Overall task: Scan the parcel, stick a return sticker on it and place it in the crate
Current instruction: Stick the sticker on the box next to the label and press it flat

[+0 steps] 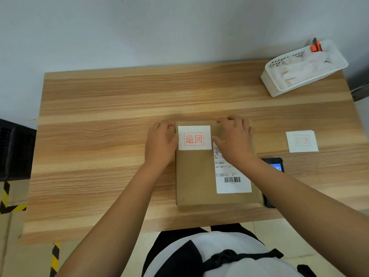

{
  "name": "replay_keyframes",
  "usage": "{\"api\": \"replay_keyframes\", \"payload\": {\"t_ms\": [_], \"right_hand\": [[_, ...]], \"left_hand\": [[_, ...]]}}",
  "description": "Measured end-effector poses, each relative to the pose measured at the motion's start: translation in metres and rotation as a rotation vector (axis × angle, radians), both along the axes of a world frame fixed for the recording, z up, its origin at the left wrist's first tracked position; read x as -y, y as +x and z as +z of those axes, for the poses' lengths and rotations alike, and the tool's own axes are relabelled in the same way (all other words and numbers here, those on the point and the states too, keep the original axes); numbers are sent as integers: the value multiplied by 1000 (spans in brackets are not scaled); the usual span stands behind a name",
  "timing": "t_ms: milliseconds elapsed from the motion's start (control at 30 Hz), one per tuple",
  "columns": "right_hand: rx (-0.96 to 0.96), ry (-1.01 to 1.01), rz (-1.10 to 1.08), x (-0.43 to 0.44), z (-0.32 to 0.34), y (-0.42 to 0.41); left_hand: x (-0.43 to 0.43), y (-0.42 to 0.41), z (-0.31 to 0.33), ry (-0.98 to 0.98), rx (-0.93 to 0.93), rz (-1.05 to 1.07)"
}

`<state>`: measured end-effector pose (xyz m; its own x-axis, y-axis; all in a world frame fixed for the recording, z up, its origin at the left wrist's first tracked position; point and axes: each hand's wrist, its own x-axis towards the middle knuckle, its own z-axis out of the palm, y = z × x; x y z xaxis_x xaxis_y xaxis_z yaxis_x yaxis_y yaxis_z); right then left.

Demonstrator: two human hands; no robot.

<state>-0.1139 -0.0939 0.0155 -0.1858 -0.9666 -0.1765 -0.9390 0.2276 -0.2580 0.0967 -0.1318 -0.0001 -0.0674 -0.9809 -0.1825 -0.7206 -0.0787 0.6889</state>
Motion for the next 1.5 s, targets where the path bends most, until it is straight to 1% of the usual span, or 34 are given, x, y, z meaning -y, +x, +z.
{"api": "replay_keyframes", "payload": {"t_ms": [67,133,233,333,667,767,867,1000,1133,1200,1300,1500], "right_hand": [[8,34,102,-7,1,2],[-13,147,184,-11,-3,5],[-86,273,221,-13,-12,7],[-80,284,202,-14,-21,5],[-42,220,193,-19,-34,-2],[-45,188,183,-20,-34,-7],[-42,142,136,-22,-25,-5],[-71,88,211,-21,-14,12],[-60,134,191,-17,-23,25],[-59,178,118,-19,-27,21],[-69,176,7,-29,-27,7],[-100,157,83,-64,-27,6]], "left_hand": [[-3,5,-4,-69,144,-184],[-7,5,-5,-68,296,-323],[-11,4,-12,-21,463,-438],[-10,10,-17,4,542,-480],[-9,23,-17,-13,553,-504],[-10,28,-15,-6,518,-488],[-11,26,-9,-20,444,-454],[-11,6,-3,-85,418,-522],[-10,-9,-10,-47,481,-556],[-10,-5,-14,-37,526,-537],[-14,6,-14,-31,549,-525],[-42,21,-7,-1,580,-561]]}}
